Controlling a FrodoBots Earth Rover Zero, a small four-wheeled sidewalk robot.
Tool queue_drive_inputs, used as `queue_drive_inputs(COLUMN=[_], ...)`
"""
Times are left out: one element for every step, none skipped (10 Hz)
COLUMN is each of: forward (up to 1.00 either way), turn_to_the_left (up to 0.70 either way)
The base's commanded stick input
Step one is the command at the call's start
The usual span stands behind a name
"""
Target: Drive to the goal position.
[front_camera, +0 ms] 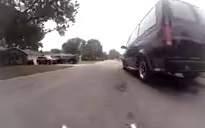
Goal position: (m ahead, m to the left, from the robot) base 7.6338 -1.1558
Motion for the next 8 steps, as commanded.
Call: queue_drive_inputs(forward=[1.0, 1.0, 1.0, 1.0, 1.0, 1.0, 1.0, 1.0], turn_to_the_left=[0.0, 0.0, 0.0, 0.0, -0.11, -0.28, -0.35, -0.38])
